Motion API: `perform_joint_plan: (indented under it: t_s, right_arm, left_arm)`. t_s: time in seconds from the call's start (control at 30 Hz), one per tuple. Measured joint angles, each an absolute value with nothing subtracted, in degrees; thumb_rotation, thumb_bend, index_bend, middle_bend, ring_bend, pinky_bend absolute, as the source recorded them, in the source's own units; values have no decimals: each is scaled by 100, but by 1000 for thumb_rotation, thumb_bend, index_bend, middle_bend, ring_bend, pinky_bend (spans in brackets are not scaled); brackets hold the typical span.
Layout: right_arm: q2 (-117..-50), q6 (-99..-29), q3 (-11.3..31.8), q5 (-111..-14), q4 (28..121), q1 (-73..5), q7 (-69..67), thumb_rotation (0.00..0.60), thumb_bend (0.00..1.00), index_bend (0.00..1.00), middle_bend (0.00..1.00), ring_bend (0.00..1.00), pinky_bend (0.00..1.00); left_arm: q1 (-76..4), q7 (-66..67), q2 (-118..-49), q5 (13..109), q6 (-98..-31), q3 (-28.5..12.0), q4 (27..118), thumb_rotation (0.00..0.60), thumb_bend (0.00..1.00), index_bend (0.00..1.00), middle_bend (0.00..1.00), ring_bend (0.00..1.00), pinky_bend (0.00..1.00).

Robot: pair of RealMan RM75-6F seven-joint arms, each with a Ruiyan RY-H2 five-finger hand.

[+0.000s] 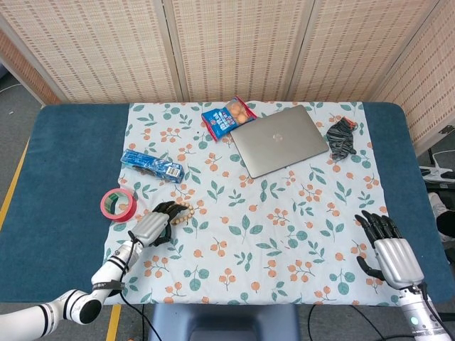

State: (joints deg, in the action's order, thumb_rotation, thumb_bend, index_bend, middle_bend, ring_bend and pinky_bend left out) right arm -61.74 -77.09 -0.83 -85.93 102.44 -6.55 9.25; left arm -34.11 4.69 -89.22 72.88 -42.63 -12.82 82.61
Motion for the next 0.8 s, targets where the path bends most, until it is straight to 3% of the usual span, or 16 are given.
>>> perform_joint_plan:
  t_s: [0.03, 0.13, 0.3, 0.4, 0.63, 0.8]
  right_arm:
    - [-6175, -7713, -84, -8597, 10245, -654, 928, 600, 265, 0, 0, 0, 0]
    - [-6176, -7719, -85, -8602, 10246, -652, 931, 600, 266, 0, 0, 0, 0]
    - [-6174, -7796, -87, -8662, 10253, -629, 945, 600, 265, 0, 0, 0, 0]
    - [-6205, -7910, -86, -8734, 10234, -592, 983, 600, 265, 0, 0, 0, 0]
    - [-6320, -8001, -99, -8853, 10211, -560, 1130, 600, 266, 0, 0, 0, 0]
    - [-6382, -8015, -121, -8888, 10234, -545, 1281, 600, 266, 0, 0, 0, 0]
  left_arm:
    - [-3400, 589, -8905, 7306, -4369, -1255, 8289, 600, 748, 70, 121, 0, 0]
    - [-3346, 950, -8845, 7382, -4749, -1169, 8414, 600, 690, 70, 115, 0, 2]
    - [-3166, 1089, -8711, 7670, -5338, -1058, 8641, 600, 572, 7, 4, 0, 8]
    - [-2781, 1011, -8517, 8127, -6176, -822, 8724, 600, 443, 0, 0, 0, 0]
    - [-1374, 459, -8282, 8960, -8841, -195, 8266, 600, 405, 4, 0, 0, 0]
    - [-699, 286, -8154, 9238, -9484, 46, 7853, 600, 404, 0, 0, 0, 0]
